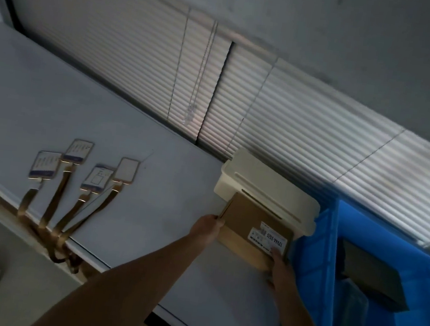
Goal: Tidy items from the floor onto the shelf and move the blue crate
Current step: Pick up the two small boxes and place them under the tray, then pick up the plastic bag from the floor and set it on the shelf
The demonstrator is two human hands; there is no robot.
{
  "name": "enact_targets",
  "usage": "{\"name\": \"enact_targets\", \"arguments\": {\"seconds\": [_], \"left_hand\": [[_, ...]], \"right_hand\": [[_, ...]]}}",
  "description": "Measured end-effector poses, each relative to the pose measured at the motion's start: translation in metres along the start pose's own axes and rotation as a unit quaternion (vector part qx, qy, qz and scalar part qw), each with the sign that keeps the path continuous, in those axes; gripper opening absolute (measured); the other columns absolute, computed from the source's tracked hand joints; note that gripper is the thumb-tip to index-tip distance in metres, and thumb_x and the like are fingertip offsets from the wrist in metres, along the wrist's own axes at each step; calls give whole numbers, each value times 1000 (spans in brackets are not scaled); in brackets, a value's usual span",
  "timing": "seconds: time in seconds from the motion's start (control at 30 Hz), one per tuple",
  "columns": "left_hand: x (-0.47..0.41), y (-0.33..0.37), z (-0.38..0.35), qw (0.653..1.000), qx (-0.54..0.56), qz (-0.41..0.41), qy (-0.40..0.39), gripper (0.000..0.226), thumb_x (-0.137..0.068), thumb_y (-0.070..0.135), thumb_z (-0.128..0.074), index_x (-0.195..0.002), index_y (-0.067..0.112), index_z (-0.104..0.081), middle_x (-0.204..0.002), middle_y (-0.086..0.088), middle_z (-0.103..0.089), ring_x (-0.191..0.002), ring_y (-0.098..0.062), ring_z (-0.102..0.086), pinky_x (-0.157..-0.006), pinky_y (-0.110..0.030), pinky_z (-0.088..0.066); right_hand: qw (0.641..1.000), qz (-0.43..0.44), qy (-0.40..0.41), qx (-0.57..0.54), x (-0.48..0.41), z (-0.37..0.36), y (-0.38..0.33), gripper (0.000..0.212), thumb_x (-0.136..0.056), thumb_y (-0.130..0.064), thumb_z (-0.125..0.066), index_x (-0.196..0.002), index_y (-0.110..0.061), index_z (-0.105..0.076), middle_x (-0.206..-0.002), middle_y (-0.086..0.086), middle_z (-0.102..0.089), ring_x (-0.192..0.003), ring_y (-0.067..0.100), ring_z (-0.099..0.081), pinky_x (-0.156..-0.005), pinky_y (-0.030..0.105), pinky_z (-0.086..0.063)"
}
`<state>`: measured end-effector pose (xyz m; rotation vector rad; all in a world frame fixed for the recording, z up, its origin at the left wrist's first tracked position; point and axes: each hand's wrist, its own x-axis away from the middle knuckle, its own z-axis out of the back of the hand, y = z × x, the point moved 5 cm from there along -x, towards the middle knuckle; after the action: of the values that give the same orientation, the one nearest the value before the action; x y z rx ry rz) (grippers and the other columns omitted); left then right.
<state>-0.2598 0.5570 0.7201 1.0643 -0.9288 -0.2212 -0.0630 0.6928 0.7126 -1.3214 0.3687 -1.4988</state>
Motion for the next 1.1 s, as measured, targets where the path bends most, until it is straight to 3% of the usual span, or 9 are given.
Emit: {"name": "enact_targets", "arguments": {"seconds": [0.1,0.23,0.37,0.47,0.57,0.67,0.83,0.9,1.1], "left_hand": [[8,-7,12,1000,12,-7,-10,41,-96,33,-50,-118,2,-67,-121,-20,-67,-115,-35,-62,-95,-38,-48],[39,-50,69,998,68,10,-3,38,-76,31,-63,-110,17,-72,-111,-8,-72,-105,-25,-68,-86,-32,-54],[82,-120,165,997,65,-13,50,12,-83,25,-60,-83,33,-68,-90,-1,-76,-84,-20,-72,-82,-38,-58],[122,-199,251,988,81,32,125,10,-85,27,-61,-88,29,-70,-82,1,-74,-76,-18,-70,-78,-38,-57],[166,-297,343,968,113,100,201,7,-86,17,-64,-87,20,-71,-78,-7,-71,-75,-24,-66,-81,-43,-56],[215,-391,433,941,122,193,250,9,-89,12,-62,-93,12,-71,-78,-8,-70,-72,-25,-65,-73,-37,-55],[272,-521,557,884,139,325,307,17,-82,28,-64,-96,20,-71,-97,-10,-73,-88,-28,-70,-86,-41,-58],[275,-561,590,868,144,354,319,16,-84,28,-64,-97,21,-70,-97,-8,-73,-86,-26,-70,-86,-39,-57],[186,-695,652,854,160,386,309,20,-86,29,-62,-104,23,-69,-95,-4,-73,-85,-22,-70,-83,-38,-57]], "right_hand": [[1000,-18,16,-6,9,-2,5,70,-89,-54,-59,-139,-7,-49,-135,17,-57,-120,39,-55,-106,55,-43],[996,-63,48,-28,56,-8,31,49,-97,-44,-51,-121,-2,-58,-108,17,-61,-92,32,-57,-85,46,-49],[991,-106,-73,25,130,-78,56,23,-98,-26,-54,-110,-7,-61,-98,15,-64,-87,29,-60,-84,42,-46],[970,-10,-196,142,190,-174,59,16,-95,-24,-58,-97,-10,-66,-87,11,-70,-80,26,-64,-75,35,-46],[903,129,-307,270,252,-285,71,17,-94,-33,-57,-99,-20,-67,-96,3,-72,-90,21,-68,-83,40,-52],[810,216,-378,392,313,-399,96,23,-95,-34,-56,-113,-21,-63,-104,-7,-66,-98,15,-62,-81,32,-47],[682,220,-468,517,385,-570,174,13,-93,-29,-59,-102,-21,-62,-98,-1,-67,-102,25,-65,-78,29,-45],[631,194,-488,571,394,-628,213,23,-92,-34,-57,-107,-18,-64,-106,3,-70,-101,26,-65,-80,31,-48],[530,192,-490,665,363,-803,349,35,-86,-36,-57,-116,-18,-63,-119,6,-69,-109,26,-63,-88,33,-50]]}}
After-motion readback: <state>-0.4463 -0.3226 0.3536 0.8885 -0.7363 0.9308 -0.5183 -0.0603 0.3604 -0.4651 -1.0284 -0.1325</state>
